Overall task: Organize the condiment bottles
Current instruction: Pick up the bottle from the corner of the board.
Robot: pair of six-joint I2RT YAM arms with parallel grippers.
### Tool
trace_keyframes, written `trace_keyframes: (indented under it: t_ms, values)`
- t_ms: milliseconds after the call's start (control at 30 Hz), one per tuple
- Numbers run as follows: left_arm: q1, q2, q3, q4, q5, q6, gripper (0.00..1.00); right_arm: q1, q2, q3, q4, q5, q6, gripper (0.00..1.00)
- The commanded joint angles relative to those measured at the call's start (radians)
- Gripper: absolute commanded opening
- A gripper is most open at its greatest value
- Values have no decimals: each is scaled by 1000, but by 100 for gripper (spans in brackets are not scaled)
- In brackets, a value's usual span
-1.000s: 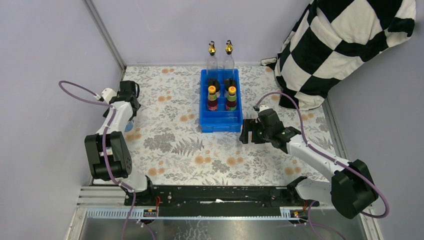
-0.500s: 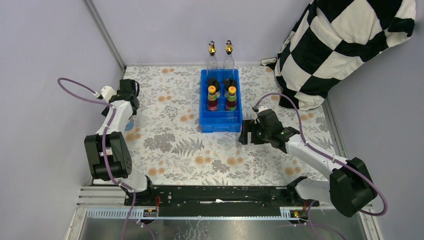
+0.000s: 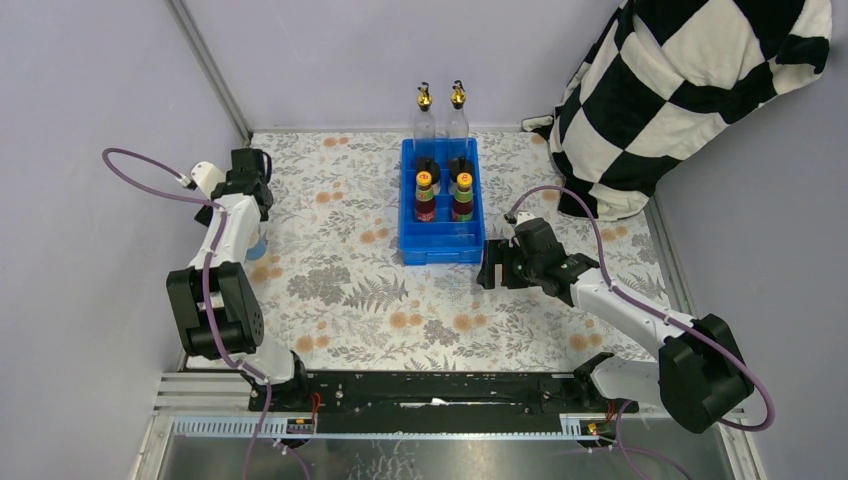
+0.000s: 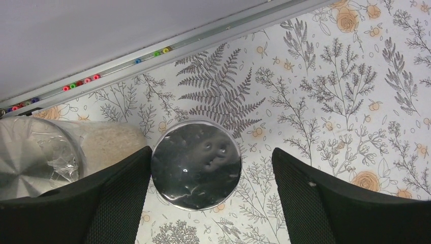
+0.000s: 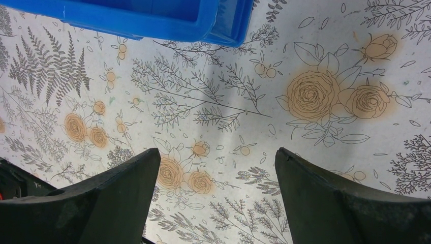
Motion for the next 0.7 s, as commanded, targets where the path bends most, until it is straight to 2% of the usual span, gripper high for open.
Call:
trace_keyframes:
  t_ms: [0,167,467,667]
  values:
    - [8,17,12,-13,-27,-10,90,2,11,1,22,-23,0,91]
    - [12,19,19,-17,-34,-14,86,3,11,-4,24,-23,-1,90]
    - [22,16,20,-12,-26,-10,69,3,16,-6,28,-23,0,91]
    - [22,4,3,17,36,15,51,2,16,-7,27,-23,1,90]
